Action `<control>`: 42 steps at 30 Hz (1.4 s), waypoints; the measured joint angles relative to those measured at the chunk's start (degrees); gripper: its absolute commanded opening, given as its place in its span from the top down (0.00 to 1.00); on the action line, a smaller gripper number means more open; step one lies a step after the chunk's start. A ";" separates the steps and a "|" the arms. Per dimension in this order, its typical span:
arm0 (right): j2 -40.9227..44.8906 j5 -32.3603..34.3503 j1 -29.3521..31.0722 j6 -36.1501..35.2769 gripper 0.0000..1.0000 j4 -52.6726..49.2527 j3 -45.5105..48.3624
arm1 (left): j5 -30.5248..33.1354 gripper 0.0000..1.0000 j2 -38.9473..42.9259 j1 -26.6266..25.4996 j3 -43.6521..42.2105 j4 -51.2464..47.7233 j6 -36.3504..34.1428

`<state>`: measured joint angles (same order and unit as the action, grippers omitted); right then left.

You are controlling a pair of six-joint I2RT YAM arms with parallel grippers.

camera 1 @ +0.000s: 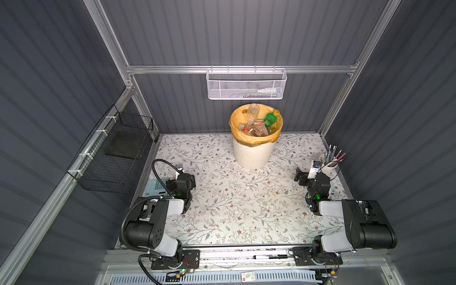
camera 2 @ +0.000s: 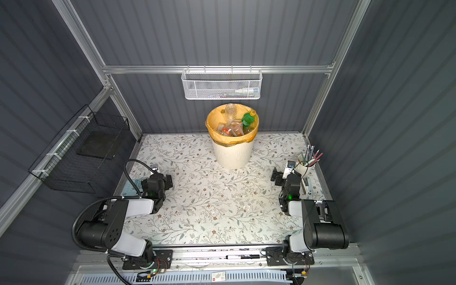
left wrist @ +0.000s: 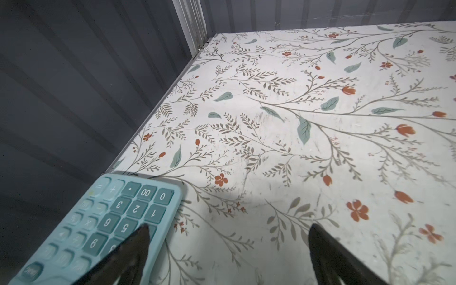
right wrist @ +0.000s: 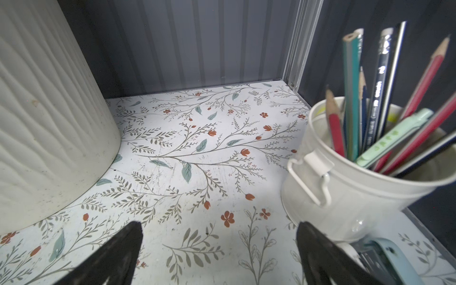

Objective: Throw the plastic bottles in the bin

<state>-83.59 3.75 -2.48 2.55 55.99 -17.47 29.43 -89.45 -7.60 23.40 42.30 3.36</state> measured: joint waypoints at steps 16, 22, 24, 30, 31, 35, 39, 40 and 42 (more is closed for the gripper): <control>0.00 -0.66 0.00 0.00 0.01 0.11 0.00 | -16.26 0.00 -8.33 5.03 1.51 10.45 -1.07; 0.00 -0.66 0.00 0.00 0.01 0.11 0.00 | -16.90 0.00 -8.33 5.03 1.73 10.47 -1.29; 0.00 -0.66 0.00 0.00 0.01 0.11 0.00 | -17.07 0.00 -8.33 5.03 1.73 10.47 -1.29; 0.00 -0.66 0.00 0.00 0.01 0.11 0.00 | -17.09 0.00 -8.33 5.03 1.73 10.47 -1.29; 0.00 -0.66 0.00 0.00 0.01 0.11 0.00 | -17.09 0.00 -8.33 5.03 1.73 10.47 -1.29; 0.00 -0.66 0.00 0.00 0.01 0.11 0.00 | -17.09 0.00 -8.33 5.03 1.73 10.47 -1.29; 0.00 -0.66 0.00 0.00 0.01 0.11 0.00 | -17.09 0.00 -8.33 5.03 1.73 10.47 -1.29; 0.00 -0.66 0.00 0.00 0.01 0.11 0.00 | -17.09 0.00 -8.33 5.03 1.73 10.47 -1.29; 0.00 -0.66 0.00 0.00 0.01 0.11 0.00 | -17.09 0.00 -8.33 5.03 1.73 10.47 -1.29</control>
<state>-83.59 3.09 -2.48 2.55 56.10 -17.47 12.34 -97.78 -2.57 25.12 52.77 2.07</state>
